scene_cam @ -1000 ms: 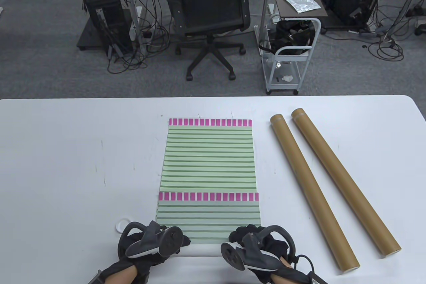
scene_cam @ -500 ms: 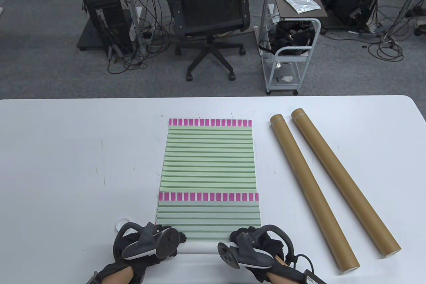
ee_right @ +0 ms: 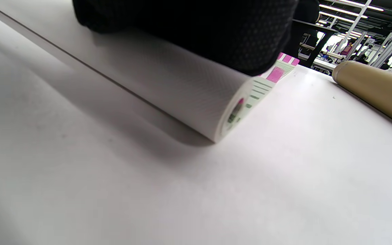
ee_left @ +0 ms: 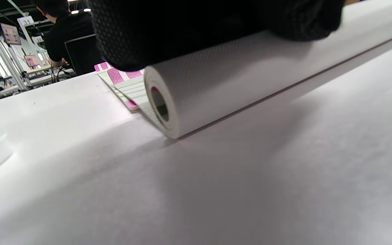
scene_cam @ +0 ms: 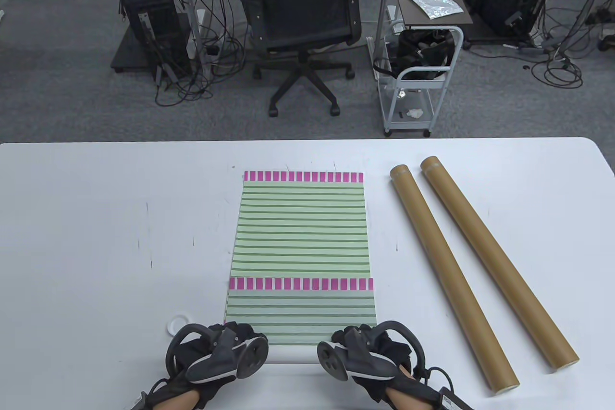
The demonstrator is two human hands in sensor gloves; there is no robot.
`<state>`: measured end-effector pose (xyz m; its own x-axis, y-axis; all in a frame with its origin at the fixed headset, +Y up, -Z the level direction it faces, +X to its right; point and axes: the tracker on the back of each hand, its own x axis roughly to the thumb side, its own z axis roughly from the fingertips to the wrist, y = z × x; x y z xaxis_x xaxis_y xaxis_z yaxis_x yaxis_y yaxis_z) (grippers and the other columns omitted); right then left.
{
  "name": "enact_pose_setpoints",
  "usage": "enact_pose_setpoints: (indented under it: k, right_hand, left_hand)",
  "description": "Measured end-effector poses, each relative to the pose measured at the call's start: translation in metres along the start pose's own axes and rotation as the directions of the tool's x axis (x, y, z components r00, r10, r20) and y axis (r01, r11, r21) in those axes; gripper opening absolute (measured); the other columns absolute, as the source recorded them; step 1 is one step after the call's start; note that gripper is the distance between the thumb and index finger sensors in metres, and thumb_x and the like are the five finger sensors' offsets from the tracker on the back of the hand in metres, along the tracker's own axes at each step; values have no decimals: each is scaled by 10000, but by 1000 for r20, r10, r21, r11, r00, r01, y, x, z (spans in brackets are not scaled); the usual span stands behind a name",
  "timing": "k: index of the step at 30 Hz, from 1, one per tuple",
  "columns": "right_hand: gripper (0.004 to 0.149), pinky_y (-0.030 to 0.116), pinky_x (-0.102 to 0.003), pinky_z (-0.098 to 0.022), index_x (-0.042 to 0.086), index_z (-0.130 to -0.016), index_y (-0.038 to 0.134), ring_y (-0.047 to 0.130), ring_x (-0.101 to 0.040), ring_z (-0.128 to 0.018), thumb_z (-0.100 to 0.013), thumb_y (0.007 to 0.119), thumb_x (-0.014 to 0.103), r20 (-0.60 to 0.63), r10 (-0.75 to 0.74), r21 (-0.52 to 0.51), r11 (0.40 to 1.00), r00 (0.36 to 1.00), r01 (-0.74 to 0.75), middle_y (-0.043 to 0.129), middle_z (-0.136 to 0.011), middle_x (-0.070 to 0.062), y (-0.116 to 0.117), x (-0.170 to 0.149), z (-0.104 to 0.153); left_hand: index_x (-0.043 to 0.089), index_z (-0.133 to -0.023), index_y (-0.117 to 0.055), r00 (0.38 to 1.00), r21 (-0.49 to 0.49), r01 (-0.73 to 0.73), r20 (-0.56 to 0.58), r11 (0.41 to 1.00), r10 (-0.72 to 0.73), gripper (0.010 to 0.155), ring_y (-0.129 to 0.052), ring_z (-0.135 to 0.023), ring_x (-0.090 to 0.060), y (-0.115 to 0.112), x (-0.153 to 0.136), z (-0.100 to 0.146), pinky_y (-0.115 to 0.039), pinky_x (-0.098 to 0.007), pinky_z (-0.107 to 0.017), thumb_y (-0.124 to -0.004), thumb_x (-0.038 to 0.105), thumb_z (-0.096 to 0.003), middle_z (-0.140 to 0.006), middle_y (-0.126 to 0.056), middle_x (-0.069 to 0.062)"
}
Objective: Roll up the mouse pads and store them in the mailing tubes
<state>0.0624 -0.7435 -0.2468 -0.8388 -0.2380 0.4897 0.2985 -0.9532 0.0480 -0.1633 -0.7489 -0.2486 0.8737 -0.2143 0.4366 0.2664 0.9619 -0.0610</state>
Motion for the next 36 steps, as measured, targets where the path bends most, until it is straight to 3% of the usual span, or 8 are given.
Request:
enact_pose_setpoints:
  k: [4,7,11,17,18,23,26,36]
  right_hand:
    - [538,836,-315,-475,250,-906,736,936,-233,-670,-392,739,408,-8,-93,-6,996,996,93,859,-848,0,1,-8,1]
    - [549,833,-311,-475,264,-898,734,935,-223,-666,-370,757,416,-16,-45,-5,999,999,44,858,-841,12,1,-4,-1]
    - [531,836,-315,-456,245,-874,764,949,-223,-623,-369,757,411,44,-125,77,990,991,121,887,-800,3,1,-4,1]
    - [510,826,-338,-470,243,-875,770,945,-231,-633,-385,703,369,38,-115,60,992,993,112,883,-803,-8,4,-4,-1]
    - [508,821,-344,-477,241,-880,766,939,-234,-638,-392,686,358,38,-114,57,992,993,112,882,-804,-10,5,-5,-1]
    - [522,805,-380,-506,239,-908,745,917,-245,-677,-407,658,354,27,-75,38,997,997,74,860,-837,-13,4,-4,1]
    - [516,809,-363,-496,262,-884,750,924,-212,-638,-383,757,380,42,-100,-79,992,994,103,864,-806,11,-3,-5,5]
    - [526,803,-363,-511,270,-896,736,916,-210,-647,-383,748,388,32,-122,46,992,992,121,858,-825,19,2,-7,-3]
  left_hand:
    - [458,-863,-743,999,-26,-53,-13,998,52,473,-936,-785,-100,-4,-4,-3,-836,-283,-622,-677,452,-395,-867,-873,163]
    - [447,-872,-738,995,-54,-98,-8,994,97,478,-923,-795,-108,-6,-8,-4,-824,-289,-636,-664,454,-400,-873,-866,155]
    - [425,-857,-773,992,-109,-114,37,988,119,477,-952,-763,-119,-3,-7,-2,-846,-299,-609,-689,443,-388,-845,-900,133]
    - [417,-864,-747,999,-22,-23,29,999,24,474,-925,-781,-124,3,1,4,-842,-257,-562,-715,447,-392,-859,-871,136]
    - [412,-851,-763,1000,36,9,24,999,-10,492,-927,-769,-120,6,3,7,-838,-244,-549,-747,491,-366,-842,-880,140]
    - [413,-844,-773,1000,-7,-12,13,1000,12,479,-941,-747,-115,2,3,1,-837,-248,-567,-733,481,-371,-824,-893,140]
    - [414,-856,-764,997,-35,-72,-4,997,72,476,-932,-769,-114,-1,-3,-2,-825,-278,-617,-703,463,-387,-840,-884,140]
    - [368,-900,-735,989,-99,-149,2,984,150,514,-914,-786,-138,-2,-8,-4,-821,-307,-632,-672,456,-398,-865,-858,112]
